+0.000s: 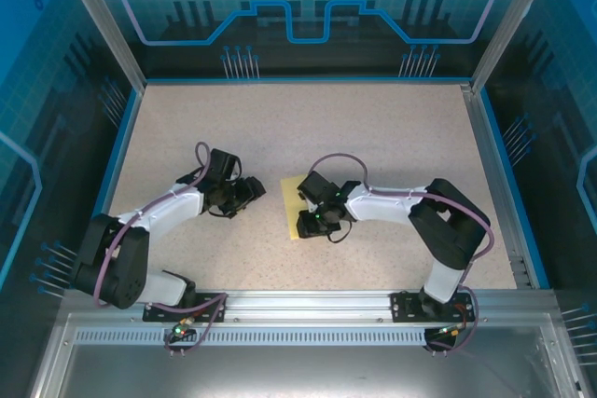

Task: Fold a paper plane with a square sheet of paper (pick it up from the middle)
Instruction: Rotate the square sheet of paper at the center of the table.

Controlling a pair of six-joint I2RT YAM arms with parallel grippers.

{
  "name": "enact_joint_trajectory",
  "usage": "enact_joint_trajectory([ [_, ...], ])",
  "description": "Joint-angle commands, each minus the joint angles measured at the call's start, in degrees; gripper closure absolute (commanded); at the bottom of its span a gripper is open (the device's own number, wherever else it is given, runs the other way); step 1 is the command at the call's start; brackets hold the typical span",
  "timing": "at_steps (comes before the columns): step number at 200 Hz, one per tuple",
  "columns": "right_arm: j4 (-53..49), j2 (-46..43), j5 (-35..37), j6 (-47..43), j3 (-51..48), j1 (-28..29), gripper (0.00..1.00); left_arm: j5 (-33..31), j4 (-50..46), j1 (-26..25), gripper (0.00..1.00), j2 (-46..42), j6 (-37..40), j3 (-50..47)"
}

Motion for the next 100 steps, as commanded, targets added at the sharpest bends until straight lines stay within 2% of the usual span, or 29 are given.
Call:
enact_joint_trajectory([
  [1,0.93,3.05,-1.42,1.64,2.48,0.67,0.74,-0.12,-2.1,0.34,0.3,-2.36,-1.51,-1.44],
  [65,4.36,7.95,-6.81,5.44,7.92,1.35,0.74,0.65,-3.48,0.34,0.25,-5.54,-2.27,-3.03],
  [100,-0.52,2.92,0.59,1.66,10.69,0.32,0.7,4.0,-2.46,0.33,0.23,-5.81,-1.25,-3.72],
])
